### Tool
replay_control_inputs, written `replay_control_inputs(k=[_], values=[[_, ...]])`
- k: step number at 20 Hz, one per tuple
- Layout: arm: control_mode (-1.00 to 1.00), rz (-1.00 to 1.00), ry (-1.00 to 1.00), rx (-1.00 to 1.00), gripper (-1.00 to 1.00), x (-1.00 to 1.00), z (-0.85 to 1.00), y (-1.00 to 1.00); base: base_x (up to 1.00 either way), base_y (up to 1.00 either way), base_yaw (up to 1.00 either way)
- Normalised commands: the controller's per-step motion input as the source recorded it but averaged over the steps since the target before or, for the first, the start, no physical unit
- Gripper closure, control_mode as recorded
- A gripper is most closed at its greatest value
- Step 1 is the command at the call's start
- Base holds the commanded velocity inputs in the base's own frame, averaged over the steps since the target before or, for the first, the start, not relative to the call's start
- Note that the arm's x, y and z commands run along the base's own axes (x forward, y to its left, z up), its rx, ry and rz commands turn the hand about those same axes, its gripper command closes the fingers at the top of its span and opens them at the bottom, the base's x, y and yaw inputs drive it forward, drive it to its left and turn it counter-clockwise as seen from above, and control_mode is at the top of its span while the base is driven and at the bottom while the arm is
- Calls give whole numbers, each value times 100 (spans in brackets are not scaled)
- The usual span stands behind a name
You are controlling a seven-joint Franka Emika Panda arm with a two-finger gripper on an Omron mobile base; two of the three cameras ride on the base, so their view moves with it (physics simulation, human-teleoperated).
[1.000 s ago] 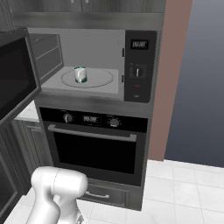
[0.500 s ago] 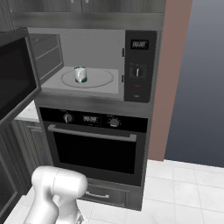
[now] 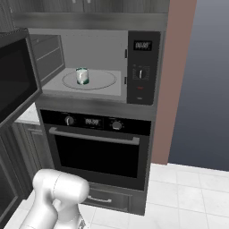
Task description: Pick the mug from the counter and place it inside the microwave. Then close the microwave.
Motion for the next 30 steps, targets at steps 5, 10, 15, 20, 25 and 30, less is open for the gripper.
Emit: replay_control_inputs(k=[5, 10, 15, 20, 25, 30], values=[[-100, -24, 0, -8, -100, 3, 0, 45, 0, 0, 0], [-100, -20, 0, -9, -100, 13, 0, 35, 0, 0, 0], [-100, -4, 0, -2, -100, 21, -5, 0, 0, 0, 0], [-100, 0, 1, 0, -100, 40, -13, 0, 0, 0, 0], [-100, 0, 1, 0, -100, 29, -16, 12, 0, 0, 0], [-100, 0, 0, 0, -100, 2, -10, 25, 0, 0, 0]])
